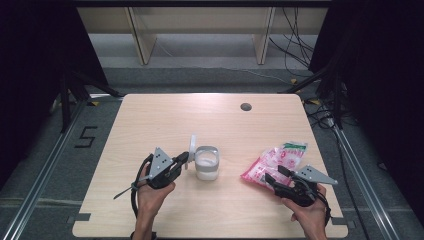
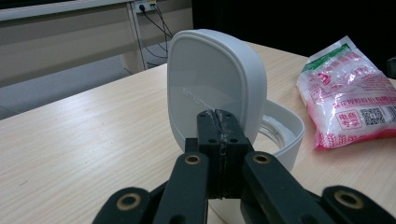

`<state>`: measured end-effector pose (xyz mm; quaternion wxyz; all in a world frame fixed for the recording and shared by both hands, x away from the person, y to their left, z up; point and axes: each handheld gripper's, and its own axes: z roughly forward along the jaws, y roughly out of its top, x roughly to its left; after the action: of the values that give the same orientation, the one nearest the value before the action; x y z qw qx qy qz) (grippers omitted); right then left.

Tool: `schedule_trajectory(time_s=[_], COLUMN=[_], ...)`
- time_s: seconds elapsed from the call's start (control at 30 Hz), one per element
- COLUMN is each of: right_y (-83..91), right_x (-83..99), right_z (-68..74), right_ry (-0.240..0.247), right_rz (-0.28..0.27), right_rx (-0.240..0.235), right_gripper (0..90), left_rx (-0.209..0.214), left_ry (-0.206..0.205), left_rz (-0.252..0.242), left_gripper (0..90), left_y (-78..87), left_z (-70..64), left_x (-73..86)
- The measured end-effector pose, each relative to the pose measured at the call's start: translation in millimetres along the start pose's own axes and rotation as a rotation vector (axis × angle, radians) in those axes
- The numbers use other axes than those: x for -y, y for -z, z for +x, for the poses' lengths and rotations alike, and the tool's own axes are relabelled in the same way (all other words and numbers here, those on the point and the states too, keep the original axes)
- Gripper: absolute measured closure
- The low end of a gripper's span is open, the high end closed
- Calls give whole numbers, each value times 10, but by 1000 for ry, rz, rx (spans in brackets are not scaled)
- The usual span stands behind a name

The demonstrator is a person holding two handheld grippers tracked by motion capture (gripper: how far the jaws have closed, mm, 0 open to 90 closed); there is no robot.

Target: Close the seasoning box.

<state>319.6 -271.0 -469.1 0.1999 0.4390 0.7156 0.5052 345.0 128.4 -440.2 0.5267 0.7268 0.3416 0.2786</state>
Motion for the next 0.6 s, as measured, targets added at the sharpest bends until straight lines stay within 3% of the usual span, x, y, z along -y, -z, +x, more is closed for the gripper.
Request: schedule_trajectory(time_s=[0.3, 0.33, 0.37, 0.4, 0.5, 0.53, 0.6], right_y=[7, 13, 8, -2, -8, 5, -3], right_x=[-5, -8, -1, -2, 1, -3, -1], right_z=[12, 1, 36, 13, 15, 13, 18], right_ry=[-9, 15, -36, -1, -6, 1, 0], right_rz=[3, -1, -11, -16, -8, 1, -14], right_rx=[-11, 4, -13, -12, -14, -7, -9], right_gripper=[401, 402, 402, 402, 402, 402, 402], left_rx=[5, 12, 15, 19, 41, 51, 57], left_ry=[-4, 4, -2, -4, -14, -42, -35], left_rz=[-7, -16, -10, -13, -4, -18, -29], left_gripper=[887, 887, 886, 883, 873, 867, 823], left_y=[-34, -51, -54, -66, -102, -115, -101], left_z=[-42, -57, -71, -90, -145, -137, -147], left_x=[-44, -44, -50, -51, -50, -59, -67])
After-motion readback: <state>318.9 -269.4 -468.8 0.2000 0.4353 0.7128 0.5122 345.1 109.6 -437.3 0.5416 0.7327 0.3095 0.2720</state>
